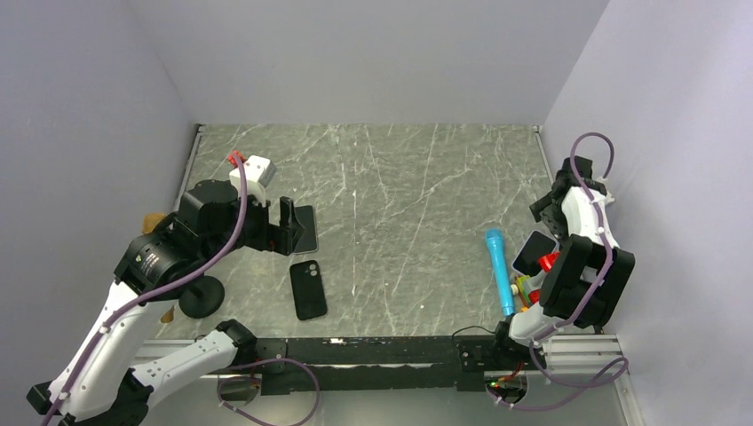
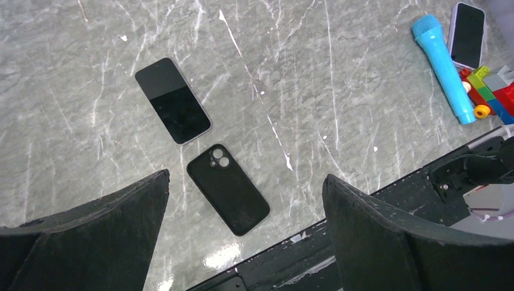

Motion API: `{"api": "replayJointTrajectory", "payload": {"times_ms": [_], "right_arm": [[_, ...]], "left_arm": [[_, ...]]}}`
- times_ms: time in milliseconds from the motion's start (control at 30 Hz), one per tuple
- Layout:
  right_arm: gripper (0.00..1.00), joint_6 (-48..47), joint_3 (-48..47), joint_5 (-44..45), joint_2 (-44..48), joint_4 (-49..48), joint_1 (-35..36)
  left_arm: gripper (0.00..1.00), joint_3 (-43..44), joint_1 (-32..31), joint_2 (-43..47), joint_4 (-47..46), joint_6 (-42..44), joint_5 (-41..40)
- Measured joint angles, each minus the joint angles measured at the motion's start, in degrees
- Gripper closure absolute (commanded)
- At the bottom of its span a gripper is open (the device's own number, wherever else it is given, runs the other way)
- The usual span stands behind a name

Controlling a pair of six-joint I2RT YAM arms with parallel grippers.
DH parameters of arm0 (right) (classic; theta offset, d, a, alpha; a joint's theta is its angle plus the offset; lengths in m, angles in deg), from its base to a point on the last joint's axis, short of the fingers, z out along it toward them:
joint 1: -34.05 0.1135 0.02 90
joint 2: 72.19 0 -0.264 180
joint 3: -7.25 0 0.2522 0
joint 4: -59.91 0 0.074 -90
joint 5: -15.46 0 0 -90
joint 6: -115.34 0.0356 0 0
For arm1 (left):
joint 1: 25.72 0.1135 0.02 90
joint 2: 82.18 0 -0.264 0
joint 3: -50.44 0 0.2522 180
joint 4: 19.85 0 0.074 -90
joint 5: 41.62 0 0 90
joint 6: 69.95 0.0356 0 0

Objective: Take the phone out of the phone case
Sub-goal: Pick up the phone at the center of the board.

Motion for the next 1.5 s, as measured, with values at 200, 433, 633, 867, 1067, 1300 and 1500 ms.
{"api": "replayJointTrajectory", "payload": {"times_ms": [200,433,633,867,1067,1300,1500], "right_arm": [[0.00,-3.96,0.70,-4.83,-0.76,-3.28,-3.74],[0.00,-8.79,1.42,-8.63,-3.52,-4.52,-5.57],[0.01,-13.38,4.72,-12.33,-3.61,-6.47,-6.67],[0.01,-17.62,6.40,-15.08,-5.55,-8.76,-6.99],[0.01,-18.43,8.00,-15.19,-8.52,-9.01,-7.04],[0.22,-18.93,7.34,-16.28,-11.08,-8.87,-7.13],[0.63,-20.79,6.05,-17.49,-12.17,-7.56,-7.43]], "left_arm": [[0.01,0.00,-0.20,1.51,0.00,1.38,-1.51],[0.01,-0.02,-0.28,3.45,-0.02,3.34,-3.85],[0.01,-0.02,-1.03,4.00,-0.07,5.16,-5.86],[0.01,-0.02,-2.23,3.78,-0.04,6.60,-7.23],[0.01,-0.02,-2.47,2.69,-0.11,6.93,-8.17],[0.01,-0.02,-2.58,1.73,-0.15,7.52,-8.33],[0.01,0.00,-2.58,1.25,-0.15,7.61,-8.50]]}}
